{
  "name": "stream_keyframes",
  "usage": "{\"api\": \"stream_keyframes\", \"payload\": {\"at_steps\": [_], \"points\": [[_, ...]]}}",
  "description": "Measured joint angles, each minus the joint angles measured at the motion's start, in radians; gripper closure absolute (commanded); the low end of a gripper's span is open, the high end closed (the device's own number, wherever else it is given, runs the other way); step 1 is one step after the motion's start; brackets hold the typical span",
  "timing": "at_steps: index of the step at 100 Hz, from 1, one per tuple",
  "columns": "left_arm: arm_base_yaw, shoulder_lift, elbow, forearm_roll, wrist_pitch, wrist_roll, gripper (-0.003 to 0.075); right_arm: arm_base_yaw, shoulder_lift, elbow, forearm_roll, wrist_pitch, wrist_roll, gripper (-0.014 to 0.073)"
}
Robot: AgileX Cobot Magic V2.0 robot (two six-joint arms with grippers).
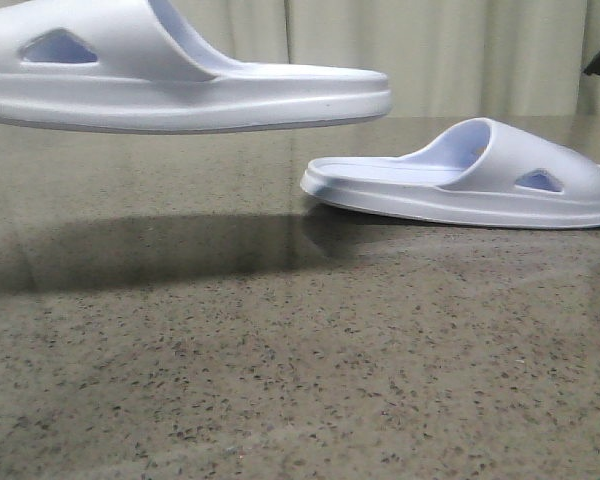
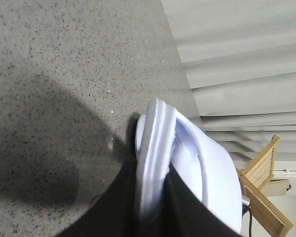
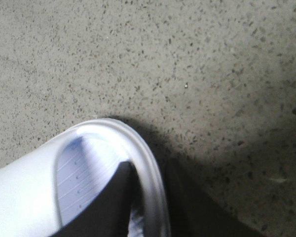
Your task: Insert blue slippers together front up
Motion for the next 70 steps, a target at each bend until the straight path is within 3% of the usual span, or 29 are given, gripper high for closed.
{"api": "stream_keyframes", "payload": {"at_steps": [12, 35, 70], "points": [[0.000, 0.000, 0.000, 0.000, 0.001, 0.000, 0.0704, 0.000, 0.000, 0.000, 0.002, 0.001, 0.000, 0.0700], [0.000, 0.000, 0.000, 0.000, 0.001, 0.000, 0.0704, 0.002, 0.000, -0.002, 0.010, -0.012, 0.002, 0.0701], [0.000, 0.000, 0.000, 0.000, 0.001, 0.000, 0.0704, 0.002, -0.075, -0.144, 0.008, -0.041, 0.002, 0.0701]]}}
